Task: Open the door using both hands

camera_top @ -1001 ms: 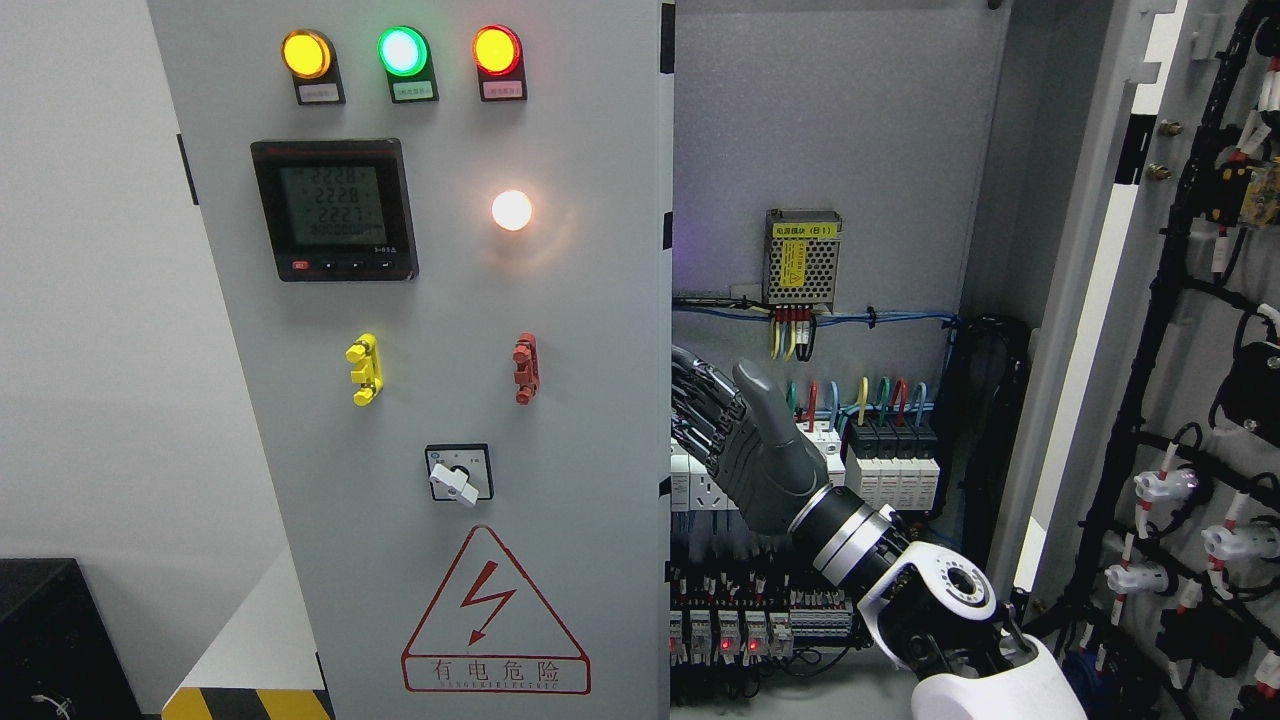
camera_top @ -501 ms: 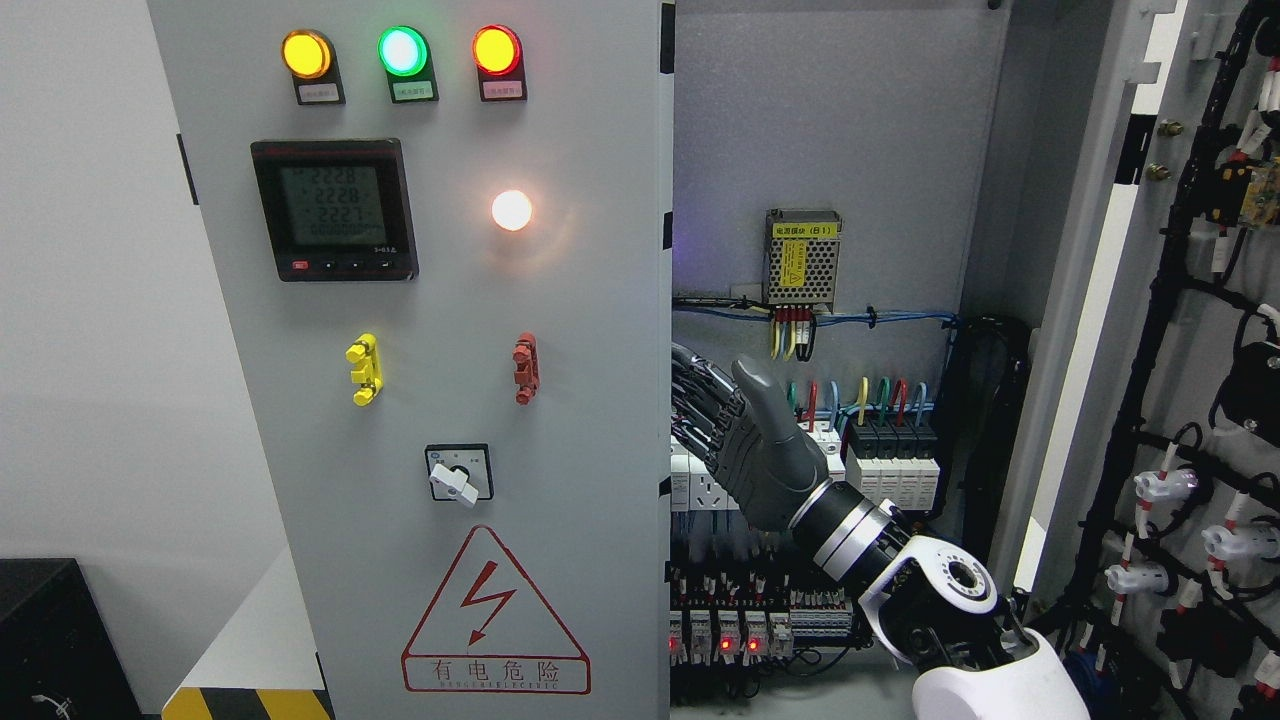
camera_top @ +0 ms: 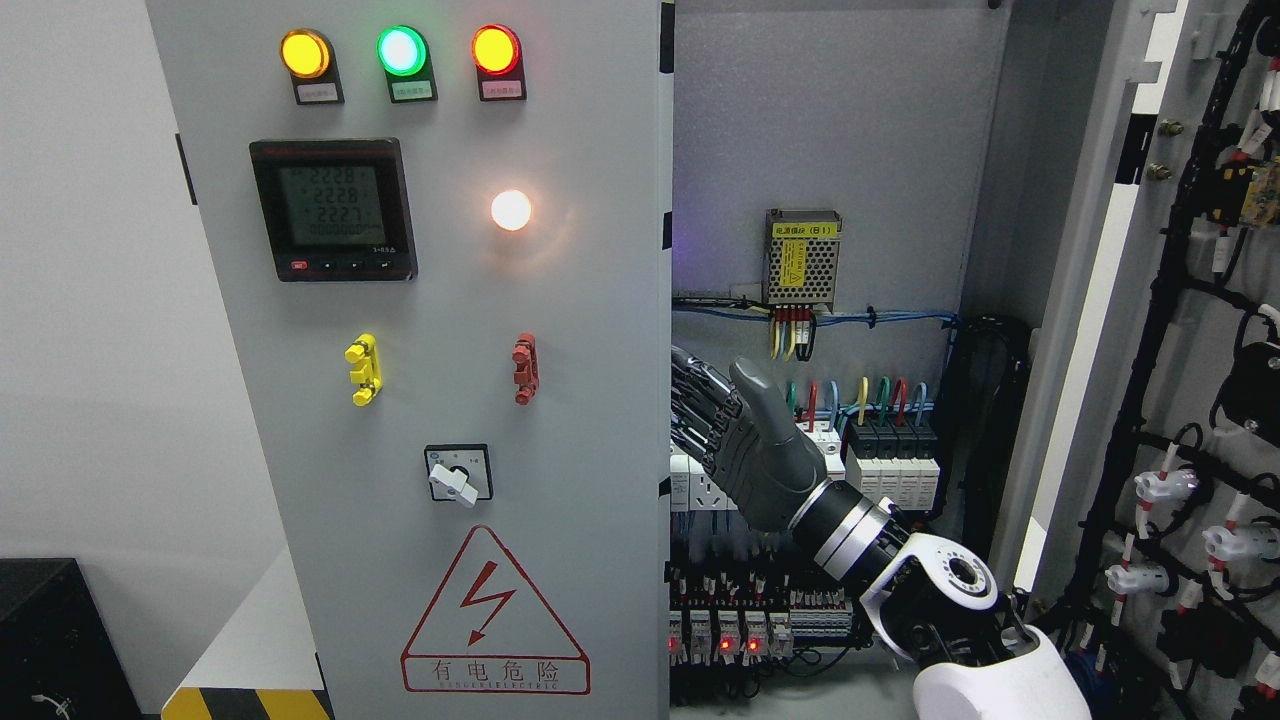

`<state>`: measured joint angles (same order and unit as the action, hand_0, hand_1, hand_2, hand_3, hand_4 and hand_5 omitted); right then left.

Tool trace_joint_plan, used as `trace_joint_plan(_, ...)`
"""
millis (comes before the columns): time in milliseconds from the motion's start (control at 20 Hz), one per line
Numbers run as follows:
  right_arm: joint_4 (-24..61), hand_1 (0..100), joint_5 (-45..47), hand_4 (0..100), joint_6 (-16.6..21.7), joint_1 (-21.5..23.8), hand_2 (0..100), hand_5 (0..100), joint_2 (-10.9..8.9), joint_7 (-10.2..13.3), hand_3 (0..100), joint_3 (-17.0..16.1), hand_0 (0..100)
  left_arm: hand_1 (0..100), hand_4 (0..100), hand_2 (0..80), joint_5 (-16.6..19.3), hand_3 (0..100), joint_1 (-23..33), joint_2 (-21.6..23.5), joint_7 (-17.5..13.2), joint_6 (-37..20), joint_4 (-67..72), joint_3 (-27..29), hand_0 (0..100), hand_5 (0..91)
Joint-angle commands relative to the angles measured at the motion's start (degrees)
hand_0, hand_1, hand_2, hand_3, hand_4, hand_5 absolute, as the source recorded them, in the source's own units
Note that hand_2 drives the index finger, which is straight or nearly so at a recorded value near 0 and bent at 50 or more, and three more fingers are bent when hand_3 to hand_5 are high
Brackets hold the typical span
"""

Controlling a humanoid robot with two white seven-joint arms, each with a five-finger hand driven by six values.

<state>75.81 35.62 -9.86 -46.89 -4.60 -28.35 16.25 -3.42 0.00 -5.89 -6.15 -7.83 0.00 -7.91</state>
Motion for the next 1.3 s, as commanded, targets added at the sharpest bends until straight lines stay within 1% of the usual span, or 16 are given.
trace_joint_plan(0,-0.83,14,0.07,0,0.02,-0.13,0,0,-0.58,-0.65,0,0.01,6,56,0,0.0,0.0,0,0.44,0.0,0.08,-0.17,-0.17,0.0,12,0.0)
trace_joint_plan(300,-1.63,14,0.15,0,0.02,-0.13,0,0,-0.76,-1.26,0,0.01,6,56,0,0.0,0.0,0,0.44,0.0,0.0,-0.08,-0.17,0.0,12,0.0)
trace_joint_plan(350,-1.63,14,0.24,0,0.02,-0.13,0,0,-0.84,-2.05,0,0.01,6,56,0,0.0,0.0,0,0.44,0.0,0.0,-0.17,-0.17,0.0,12,0.0)
trace_joint_plan(400,-1.63,14,0.42,0,-0.07,-0.21,0,0,-0.84,-2.23,0,0.01,6,56,0,0.0,0.0,0,0.44,0.0,0.0,-0.17,-0.17,0.0,12,0.0)
trace_joint_plan(801,-1.89,14,1.65,0,-0.24,-0.92,0,0,-0.84,-2.41,0,0.1,6,56,0,0.0,0.0,0,0.44,0.0,0.0,-0.17,-0.17,0.0,12,0.0)
trace_joint_plan(901,-1.89,14,1.74,0,-1.2,-0.83,0,0,-0.84,-2.49,0,0.01,6,56,0,0.0,0.0,0,0.44,0.0,0.08,-0.17,-0.17,0.0,12,0.0)
trace_joint_plan(1001,-1.89,14,1.74,0,-1.21,-0.92,0,0,-0.84,-2.58,0,0.01,6,56,0,0.0,0.08,0,0.44,0.0,0.0,-0.17,-0.17,0.0,12,0.0)
trace_joint_plan(1051,-1.89,14,1.74,0,-1.21,-1.01,0,0,-0.84,-3.02,0,0.01,6,56,0,0.0,0.0,0,0.44,0.0,0.0,-0.17,-0.17,0.0,12,0.0)
trace_joint_plan(1101,-1.89,14,1.56,0,-1.21,-1.18,0,0,-0.84,-4.24,0,0.01,6,56,0,0.0,0.0,0,0.44,0.0,0.0,-0.17,-0.17,0.0,12,0.0)
trace_joint_plan(1151,-1.98,14,1.56,0,-1.3,-1.27,0,0,-0.84,-4.69,0,0.01,6,56,0,0.0,0.0,0,0.44,0.0,0.0,-0.17,-0.17,0.0,12,0.0)
trace_joint_plan(1251,-2.24,14,1.47,0,-1.3,-1.36,0,0,-0.84,-4.78,0,0.01,6,56,0,0.0,0.08,0,0.44,0.0,0.0,-0.17,-0.17,0.0,12,0.0)
